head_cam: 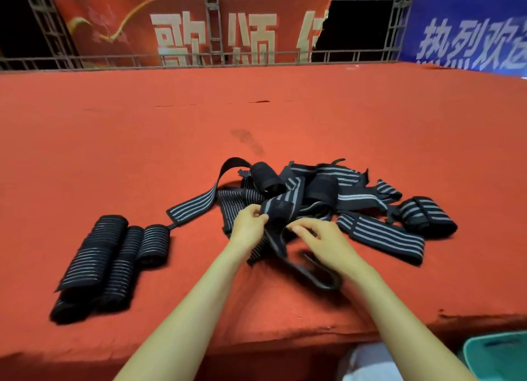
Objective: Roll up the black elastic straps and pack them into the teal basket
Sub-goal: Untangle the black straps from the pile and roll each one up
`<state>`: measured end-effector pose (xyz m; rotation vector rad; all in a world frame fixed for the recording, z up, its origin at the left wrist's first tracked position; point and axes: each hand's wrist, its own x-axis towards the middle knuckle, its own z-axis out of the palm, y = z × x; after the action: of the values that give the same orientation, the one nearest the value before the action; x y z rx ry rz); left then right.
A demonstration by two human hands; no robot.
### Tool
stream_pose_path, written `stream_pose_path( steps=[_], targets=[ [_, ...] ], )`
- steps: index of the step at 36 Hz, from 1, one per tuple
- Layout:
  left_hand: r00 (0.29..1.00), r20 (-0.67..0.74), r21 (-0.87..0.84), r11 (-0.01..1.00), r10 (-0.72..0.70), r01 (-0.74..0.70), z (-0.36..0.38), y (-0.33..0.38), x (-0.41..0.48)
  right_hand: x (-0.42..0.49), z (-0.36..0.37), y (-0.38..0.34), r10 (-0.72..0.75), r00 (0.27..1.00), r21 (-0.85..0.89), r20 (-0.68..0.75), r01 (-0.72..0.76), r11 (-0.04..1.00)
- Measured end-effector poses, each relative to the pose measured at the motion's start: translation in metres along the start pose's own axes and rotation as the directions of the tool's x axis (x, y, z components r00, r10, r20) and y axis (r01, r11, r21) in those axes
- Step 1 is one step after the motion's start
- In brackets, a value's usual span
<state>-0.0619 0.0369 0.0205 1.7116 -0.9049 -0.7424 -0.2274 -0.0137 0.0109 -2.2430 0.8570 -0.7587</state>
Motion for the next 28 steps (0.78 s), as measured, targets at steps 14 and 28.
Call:
stream_pose_path(
  steps=[14,28],
  targets=[
    [0.939,-0.087,0.795,0.592,0.331,-0.135,-0.042,-0.017,0.014,0.066,-0.011,0.012,0.127,0.990,-0.154,-0.063,-0.136,0.979],
    [0.874,0.289,0.888,0.233,0.391,-0.398,0.017,-0.008,0.050,0.121,-0.002,0.037,0.168,0.943,-0.276,-0.285,-0.249,0.928]
  ],
)
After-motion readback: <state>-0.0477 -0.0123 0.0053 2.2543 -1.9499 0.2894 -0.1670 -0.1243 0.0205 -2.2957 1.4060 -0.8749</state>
